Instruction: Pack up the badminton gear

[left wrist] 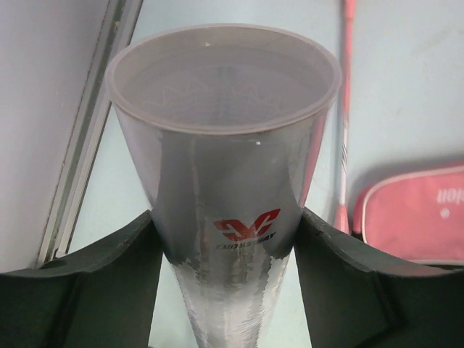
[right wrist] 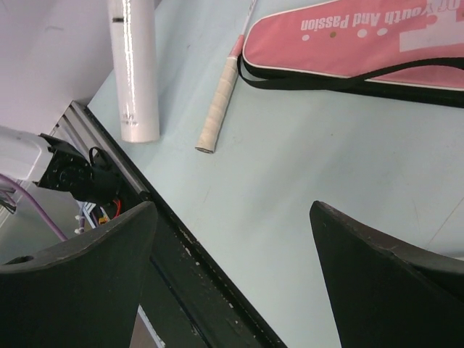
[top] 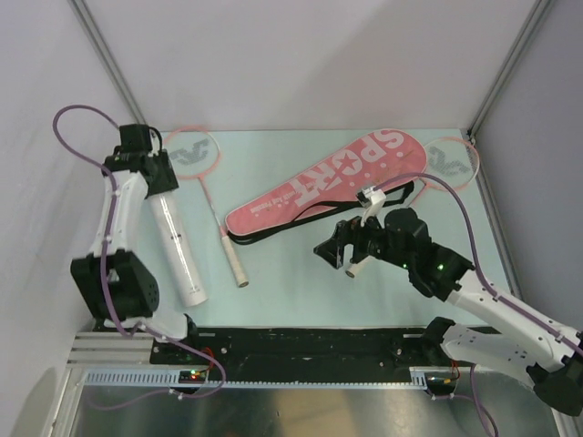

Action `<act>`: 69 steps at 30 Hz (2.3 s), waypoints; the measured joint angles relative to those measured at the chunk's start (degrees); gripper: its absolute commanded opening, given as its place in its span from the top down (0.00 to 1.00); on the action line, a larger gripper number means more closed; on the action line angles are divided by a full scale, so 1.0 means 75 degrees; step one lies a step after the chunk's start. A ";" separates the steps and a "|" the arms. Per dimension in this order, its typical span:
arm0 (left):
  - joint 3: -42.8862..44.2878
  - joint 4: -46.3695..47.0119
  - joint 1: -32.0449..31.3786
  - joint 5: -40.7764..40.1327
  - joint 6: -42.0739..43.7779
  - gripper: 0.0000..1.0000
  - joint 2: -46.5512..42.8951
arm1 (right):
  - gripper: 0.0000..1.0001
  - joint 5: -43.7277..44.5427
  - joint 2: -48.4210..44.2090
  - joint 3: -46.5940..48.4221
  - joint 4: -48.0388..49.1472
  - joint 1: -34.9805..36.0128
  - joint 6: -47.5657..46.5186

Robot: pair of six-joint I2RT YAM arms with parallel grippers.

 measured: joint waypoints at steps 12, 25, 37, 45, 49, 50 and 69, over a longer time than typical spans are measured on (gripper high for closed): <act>0.1851 0.0006 0.0318 -0.0117 -0.0015 0.33 0.3634 | 0.06 0.0207 -0.1110 -0.0463 -0.0047 -0.0574 -0.0472; 0.2145 -0.0020 0.0420 -0.0405 -0.0408 0.09 0.4666 | 0.08 0.0079 -0.1265 -0.0493 -0.0058 -0.1026 -0.0455; 0.1891 -0.0055 0.0175 0.0341 -0.0746 0.15 0.3142 | 0.10 -0.0248 -0.1521 -0.0493 -0.0035 -0.1026 0.0047; 0.0772 0.0498 -0.1160 0.0702 -0.0912 0.33 0.2634 | 0.11 -0.0428 -0.1667 -0.0493 -0.0105 -0.0965 0.0201; 0.0440 0.0740 -0.1396 0.0711 -0.1244 0.39 0.3008 | 0.11 -0.0423 -0.1891 -0.0493 -0.0204 -0.0909 0.0204; 0.0425 0.0804 -0.1387 0.0708 -0.1320 0.39 0.3112 | 0.12 -0.0420 -0.1926 -0.0493 -0.0227 -0.0886 0.0204; 0.0420 0.1495 -0.1320 0.0769 -0.1821 0.46 0.4214 | 0.12 -0.0213 -0.1923 -0.0493 -0.0341 -0.0766 0.0198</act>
